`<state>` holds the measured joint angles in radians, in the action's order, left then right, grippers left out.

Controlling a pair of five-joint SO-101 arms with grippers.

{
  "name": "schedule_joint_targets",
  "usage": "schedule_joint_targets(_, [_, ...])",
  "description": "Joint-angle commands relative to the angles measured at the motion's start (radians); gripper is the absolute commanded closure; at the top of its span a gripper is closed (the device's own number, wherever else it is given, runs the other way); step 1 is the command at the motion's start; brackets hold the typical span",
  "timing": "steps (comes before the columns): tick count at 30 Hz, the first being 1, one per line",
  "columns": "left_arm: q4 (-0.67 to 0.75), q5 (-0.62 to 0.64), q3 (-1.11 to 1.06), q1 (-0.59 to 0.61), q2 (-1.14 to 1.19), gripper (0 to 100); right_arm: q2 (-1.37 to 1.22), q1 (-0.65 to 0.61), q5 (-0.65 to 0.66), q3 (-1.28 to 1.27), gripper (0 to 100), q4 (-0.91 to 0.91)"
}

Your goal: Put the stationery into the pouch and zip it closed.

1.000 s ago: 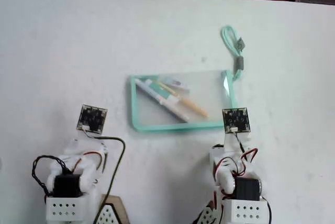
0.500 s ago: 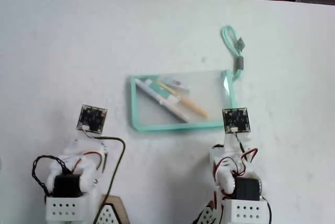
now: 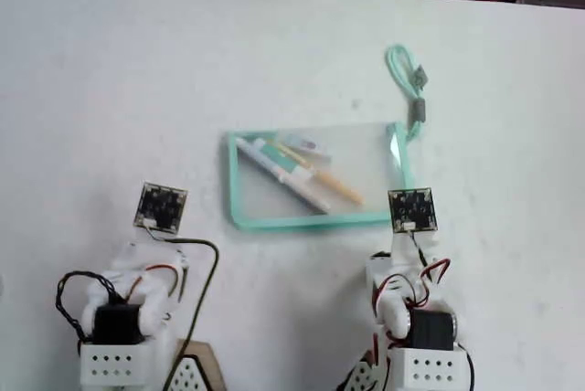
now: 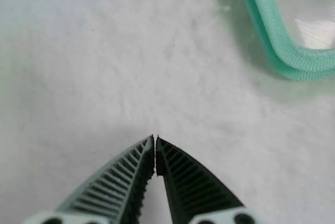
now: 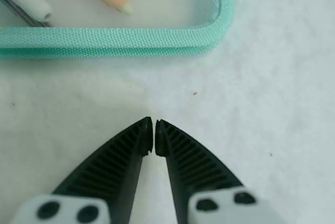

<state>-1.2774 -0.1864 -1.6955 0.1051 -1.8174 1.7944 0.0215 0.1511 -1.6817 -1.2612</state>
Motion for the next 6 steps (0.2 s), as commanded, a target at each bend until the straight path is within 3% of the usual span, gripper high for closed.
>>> schedule_joint_targets(1, [-0.006,-0.009,0.003,-0.004,-0.005,97,0.004,-0.004,-0.003,-0.008,97.8,-0.007])
schedule_joint_targets(6, [-0.006,-0.009,0.003,-0.004,-0.005,97,0.004,-0.004,-0.003,-0.008,97.8,-0.007])
